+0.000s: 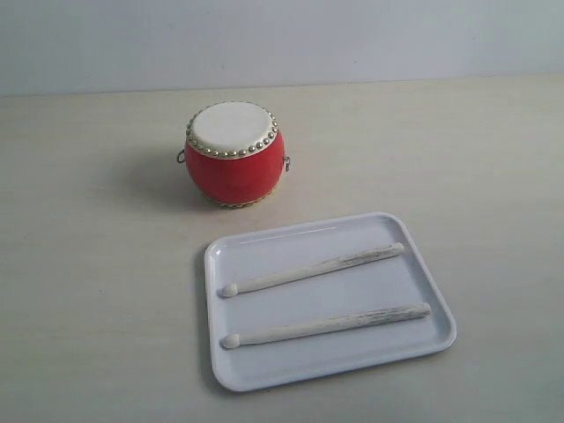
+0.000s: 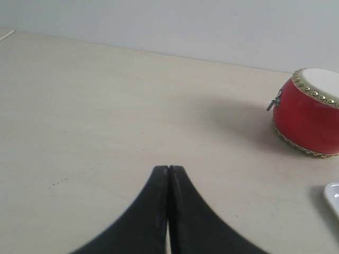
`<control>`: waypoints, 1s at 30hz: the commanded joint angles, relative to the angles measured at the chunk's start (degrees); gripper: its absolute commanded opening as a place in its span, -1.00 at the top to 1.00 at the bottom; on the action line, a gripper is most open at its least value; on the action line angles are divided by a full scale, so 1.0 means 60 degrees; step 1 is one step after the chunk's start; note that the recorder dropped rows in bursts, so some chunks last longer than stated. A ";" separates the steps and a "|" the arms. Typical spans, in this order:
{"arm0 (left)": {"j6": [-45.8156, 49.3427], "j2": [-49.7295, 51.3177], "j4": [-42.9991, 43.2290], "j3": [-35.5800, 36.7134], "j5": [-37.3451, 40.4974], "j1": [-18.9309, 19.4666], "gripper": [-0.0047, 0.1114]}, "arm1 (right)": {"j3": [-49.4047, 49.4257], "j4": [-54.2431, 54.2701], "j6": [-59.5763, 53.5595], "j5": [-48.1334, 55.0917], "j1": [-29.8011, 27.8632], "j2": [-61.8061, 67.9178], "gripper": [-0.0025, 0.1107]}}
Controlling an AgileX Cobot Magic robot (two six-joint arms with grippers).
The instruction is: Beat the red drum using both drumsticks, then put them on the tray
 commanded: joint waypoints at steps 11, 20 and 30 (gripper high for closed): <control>0.0000 -0.0063 -0.0019 0.0033 -0.0020 0.0027 0.92 | 0.0046 -0.0063 0.0011 0.0784 -0.0034 -0.0063 0.96; 0.0000 -0.0063 0.0006 0.0033 -0.0020 0.0027 0.92 | 0.0046 -0.0063 0.0011 0.0784 -0.0034 -0.0063 0.96; 0.0000 -0.0063 0.0006 0.0033 -0.0020 0.0027 0.92 | 0.0046 -0.0063 0.0011 0.0784 -0.0034 -0.0063 0.96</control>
